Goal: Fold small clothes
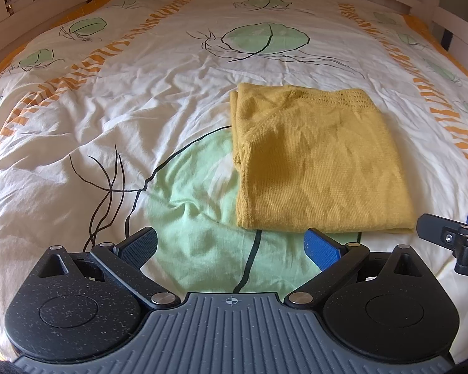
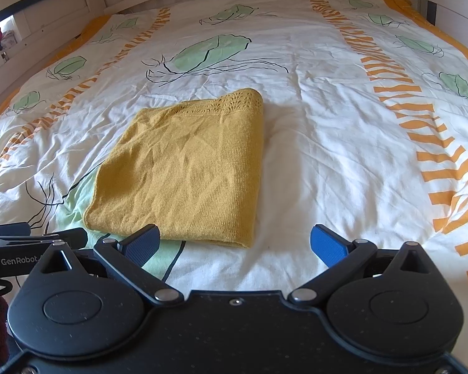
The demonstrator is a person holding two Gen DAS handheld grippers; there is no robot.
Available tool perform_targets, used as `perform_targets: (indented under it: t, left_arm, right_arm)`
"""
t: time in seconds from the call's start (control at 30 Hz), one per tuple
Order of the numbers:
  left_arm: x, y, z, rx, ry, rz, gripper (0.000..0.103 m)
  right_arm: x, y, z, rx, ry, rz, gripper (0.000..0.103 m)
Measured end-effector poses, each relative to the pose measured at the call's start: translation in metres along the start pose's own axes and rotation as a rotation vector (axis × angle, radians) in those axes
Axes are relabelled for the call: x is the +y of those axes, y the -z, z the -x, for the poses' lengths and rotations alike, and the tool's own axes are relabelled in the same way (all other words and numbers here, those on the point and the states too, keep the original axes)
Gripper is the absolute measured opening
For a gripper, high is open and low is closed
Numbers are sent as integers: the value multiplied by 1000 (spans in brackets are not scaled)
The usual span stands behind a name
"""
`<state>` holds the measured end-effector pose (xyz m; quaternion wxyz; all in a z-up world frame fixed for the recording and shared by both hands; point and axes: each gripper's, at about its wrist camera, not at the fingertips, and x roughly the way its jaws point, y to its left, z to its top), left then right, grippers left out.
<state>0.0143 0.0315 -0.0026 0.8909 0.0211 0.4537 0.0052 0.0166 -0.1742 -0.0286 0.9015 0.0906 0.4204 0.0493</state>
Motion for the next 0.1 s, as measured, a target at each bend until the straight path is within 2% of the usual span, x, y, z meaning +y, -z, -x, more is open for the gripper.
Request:
perform_targets:
  t: [0.1]
  left_arm:
    - [0, -1, -1, 0, 5, -1, 101]
  right_arm:
    - [0, -1, -1, 3, 0, 0, 102]
